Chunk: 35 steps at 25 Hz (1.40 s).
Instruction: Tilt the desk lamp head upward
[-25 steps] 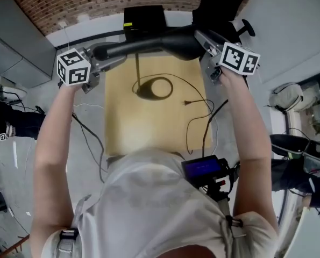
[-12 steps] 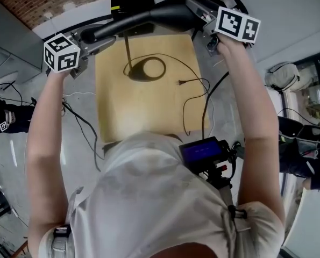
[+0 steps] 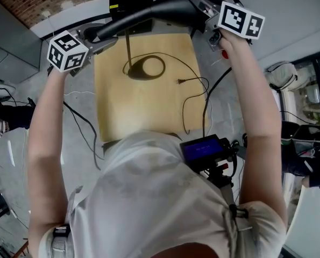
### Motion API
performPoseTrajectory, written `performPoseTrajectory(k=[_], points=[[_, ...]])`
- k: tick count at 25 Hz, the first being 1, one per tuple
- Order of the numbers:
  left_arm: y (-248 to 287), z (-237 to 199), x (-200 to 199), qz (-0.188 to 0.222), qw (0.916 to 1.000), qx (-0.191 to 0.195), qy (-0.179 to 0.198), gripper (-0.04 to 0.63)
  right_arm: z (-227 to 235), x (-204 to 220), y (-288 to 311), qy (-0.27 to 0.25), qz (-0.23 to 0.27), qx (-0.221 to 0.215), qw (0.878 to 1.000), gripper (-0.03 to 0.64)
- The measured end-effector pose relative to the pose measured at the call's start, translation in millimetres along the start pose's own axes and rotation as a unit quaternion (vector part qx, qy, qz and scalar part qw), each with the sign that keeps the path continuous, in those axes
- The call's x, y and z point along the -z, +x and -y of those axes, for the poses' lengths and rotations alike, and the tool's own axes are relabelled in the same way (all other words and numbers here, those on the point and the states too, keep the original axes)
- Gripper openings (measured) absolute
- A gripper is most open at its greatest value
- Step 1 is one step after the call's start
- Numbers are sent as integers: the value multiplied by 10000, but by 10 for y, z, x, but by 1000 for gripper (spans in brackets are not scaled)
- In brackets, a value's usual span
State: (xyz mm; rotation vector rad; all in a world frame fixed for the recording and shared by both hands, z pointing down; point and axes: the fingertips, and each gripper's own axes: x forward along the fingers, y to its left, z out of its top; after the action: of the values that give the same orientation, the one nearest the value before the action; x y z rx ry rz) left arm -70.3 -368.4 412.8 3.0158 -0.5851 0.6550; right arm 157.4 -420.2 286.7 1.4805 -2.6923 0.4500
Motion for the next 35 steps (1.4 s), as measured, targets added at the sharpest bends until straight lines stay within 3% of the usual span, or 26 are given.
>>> performPoseTrajectory(k=[24,35], points=[[252,56,167,-241,9996,70,-139,204,-307,-410,-20,-1144,70,93,9934,199],[239,55,195,-767,9970,85,-35,204,-415,-524,-6,-1344,98,64,9909,199]])
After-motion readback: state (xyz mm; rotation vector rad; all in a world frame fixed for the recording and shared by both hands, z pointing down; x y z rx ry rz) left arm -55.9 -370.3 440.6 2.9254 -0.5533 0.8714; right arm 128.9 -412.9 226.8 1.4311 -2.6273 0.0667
